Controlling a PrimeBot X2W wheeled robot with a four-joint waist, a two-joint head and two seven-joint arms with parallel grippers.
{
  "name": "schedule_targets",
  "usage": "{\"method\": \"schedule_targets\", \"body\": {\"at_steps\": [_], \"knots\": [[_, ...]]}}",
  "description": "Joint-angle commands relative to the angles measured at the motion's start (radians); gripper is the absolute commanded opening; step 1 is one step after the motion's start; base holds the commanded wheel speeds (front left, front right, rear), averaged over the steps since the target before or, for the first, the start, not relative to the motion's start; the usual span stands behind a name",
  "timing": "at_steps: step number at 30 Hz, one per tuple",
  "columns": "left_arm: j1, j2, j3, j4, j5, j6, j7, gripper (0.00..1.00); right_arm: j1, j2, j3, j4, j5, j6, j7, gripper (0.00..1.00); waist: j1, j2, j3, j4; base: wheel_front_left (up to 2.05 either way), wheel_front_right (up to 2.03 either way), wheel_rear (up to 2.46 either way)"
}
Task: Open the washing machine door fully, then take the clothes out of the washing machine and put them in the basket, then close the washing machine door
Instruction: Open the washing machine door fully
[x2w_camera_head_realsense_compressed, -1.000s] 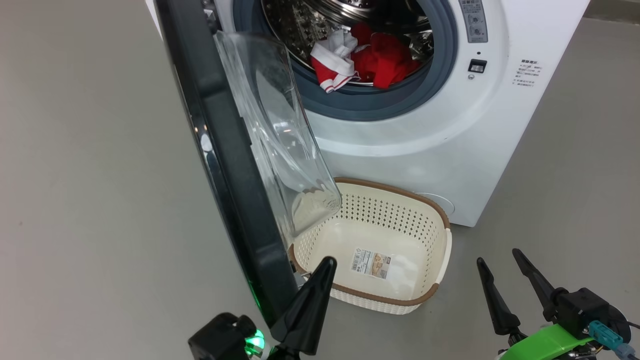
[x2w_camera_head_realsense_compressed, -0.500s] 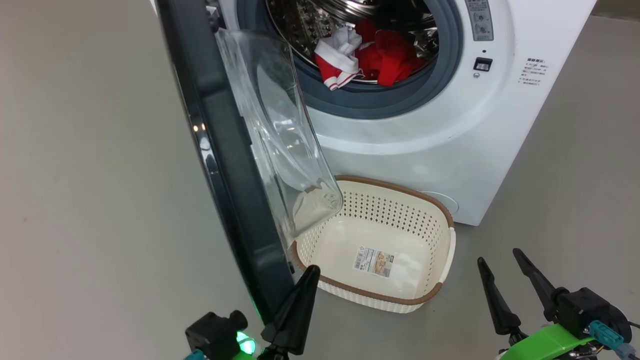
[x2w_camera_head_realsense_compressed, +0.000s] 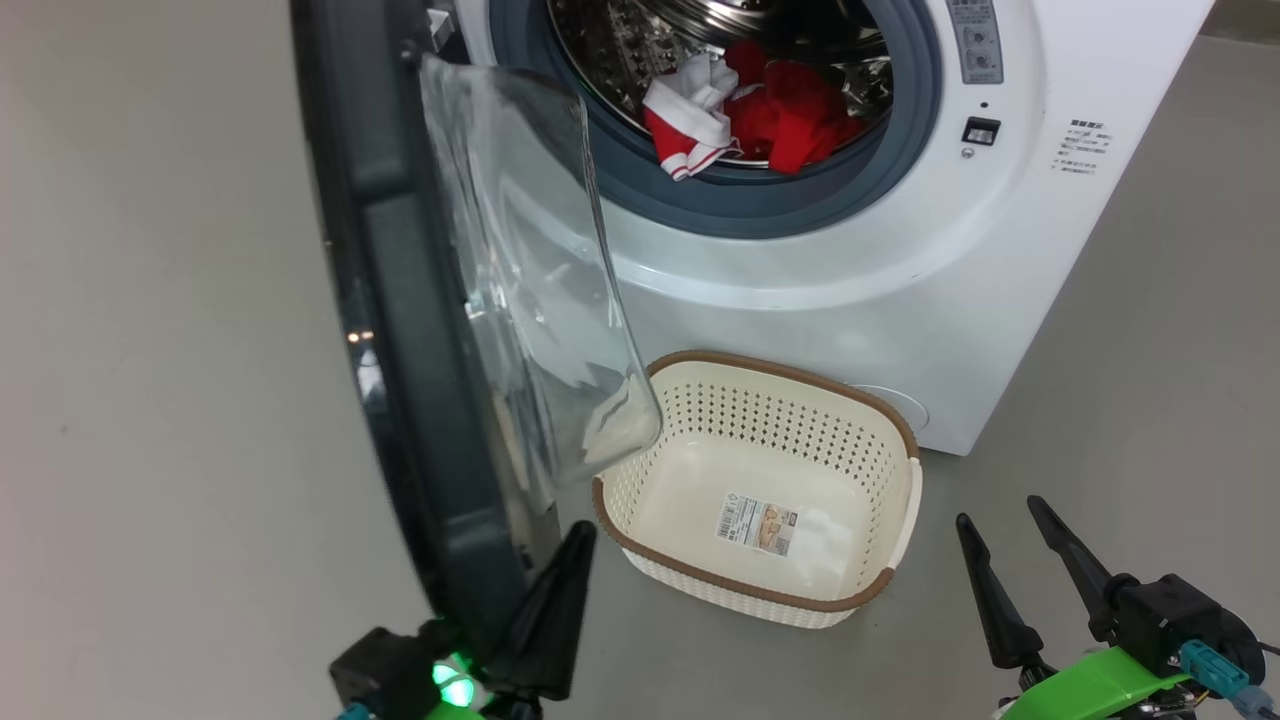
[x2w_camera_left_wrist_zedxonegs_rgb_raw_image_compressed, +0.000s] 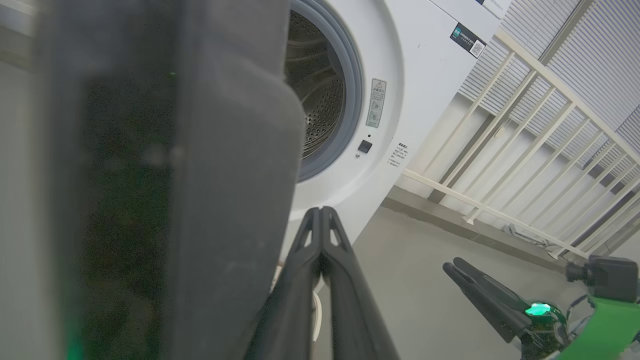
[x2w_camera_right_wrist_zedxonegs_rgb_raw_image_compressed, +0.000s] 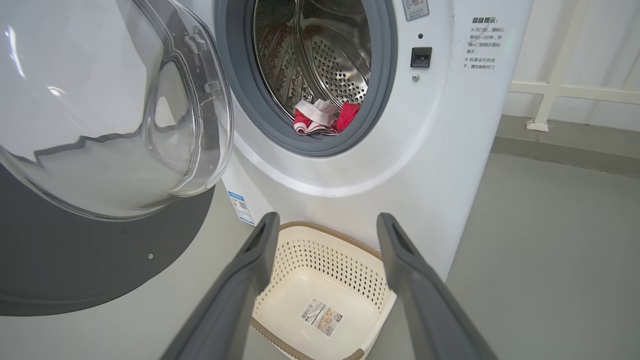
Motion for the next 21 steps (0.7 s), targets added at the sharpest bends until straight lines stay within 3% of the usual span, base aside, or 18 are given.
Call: {"method": "schedule_targets", "body": {"at_steps": [1,21], "knots": [[-0.001,0.014,0.081,-0.031,0.011,0.029,-0.006,0.00,-0.027,-0.017,0.022,-0.028,-0.001,0.005,-0.012,1.00,0.0000,-0.0001,0.001,0.008,0.00,0.00,0.00],[0.112,0.014,0.305,-0.089,0.074,0.072,-0.006,0.00,-0.018,-0.011,0.023,-0.030,-0.004,0.005,-0.012,1.00,0.0000,-0.0001,-0.009,0.058,0.00,0.00,0.00]]}}
